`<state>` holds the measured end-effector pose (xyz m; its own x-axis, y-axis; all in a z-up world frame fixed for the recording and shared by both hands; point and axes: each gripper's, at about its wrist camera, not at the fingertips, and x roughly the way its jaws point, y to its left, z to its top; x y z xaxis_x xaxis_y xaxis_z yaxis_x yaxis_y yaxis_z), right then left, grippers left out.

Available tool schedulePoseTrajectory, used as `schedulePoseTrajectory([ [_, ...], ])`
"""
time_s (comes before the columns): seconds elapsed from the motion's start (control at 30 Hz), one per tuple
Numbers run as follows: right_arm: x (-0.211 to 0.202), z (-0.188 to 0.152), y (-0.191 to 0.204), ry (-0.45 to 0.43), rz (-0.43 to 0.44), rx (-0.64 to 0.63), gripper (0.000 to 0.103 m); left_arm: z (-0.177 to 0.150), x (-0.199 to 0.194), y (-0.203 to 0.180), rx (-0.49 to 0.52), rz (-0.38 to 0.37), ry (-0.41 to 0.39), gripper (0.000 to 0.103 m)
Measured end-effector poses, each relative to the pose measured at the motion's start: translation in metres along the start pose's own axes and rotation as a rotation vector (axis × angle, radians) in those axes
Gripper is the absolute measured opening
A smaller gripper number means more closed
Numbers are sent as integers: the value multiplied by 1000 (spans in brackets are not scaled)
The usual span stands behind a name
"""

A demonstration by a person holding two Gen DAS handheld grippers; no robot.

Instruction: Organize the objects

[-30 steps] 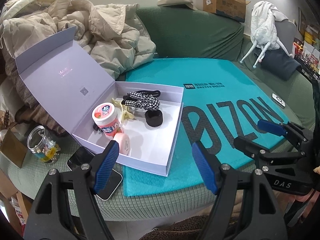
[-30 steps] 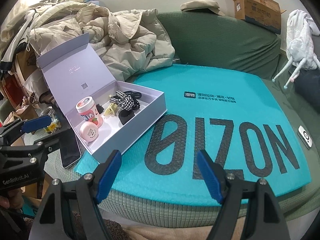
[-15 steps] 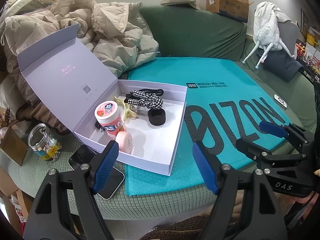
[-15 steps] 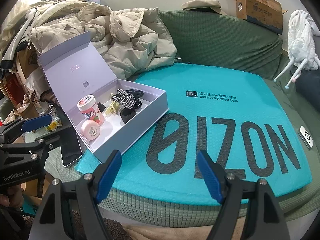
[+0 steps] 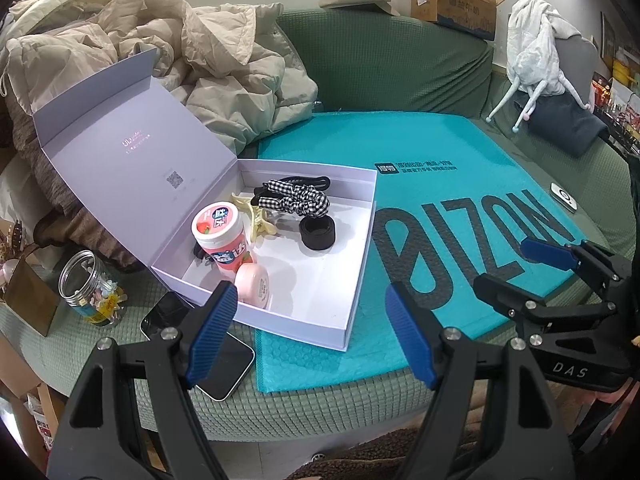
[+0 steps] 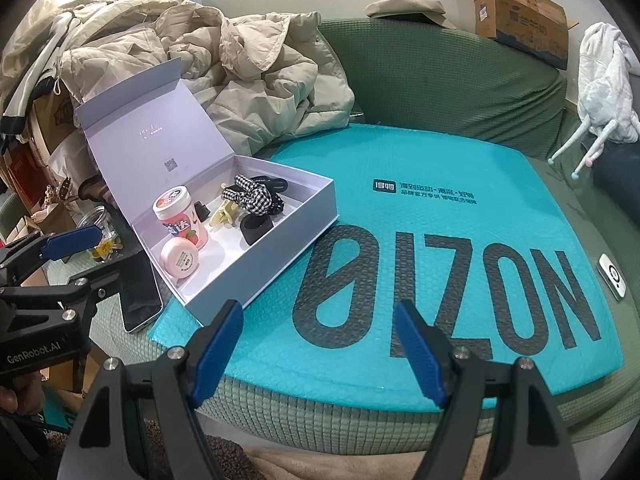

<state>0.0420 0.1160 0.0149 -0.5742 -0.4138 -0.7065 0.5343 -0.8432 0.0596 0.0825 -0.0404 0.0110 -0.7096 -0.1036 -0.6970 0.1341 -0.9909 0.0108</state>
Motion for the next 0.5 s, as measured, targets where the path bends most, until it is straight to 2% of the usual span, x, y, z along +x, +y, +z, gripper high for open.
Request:
schedulePoseTrajectory([
  [0.5,3,-1,2,10,-6,-4,79,0,9,9,10,-4,21,75],
])
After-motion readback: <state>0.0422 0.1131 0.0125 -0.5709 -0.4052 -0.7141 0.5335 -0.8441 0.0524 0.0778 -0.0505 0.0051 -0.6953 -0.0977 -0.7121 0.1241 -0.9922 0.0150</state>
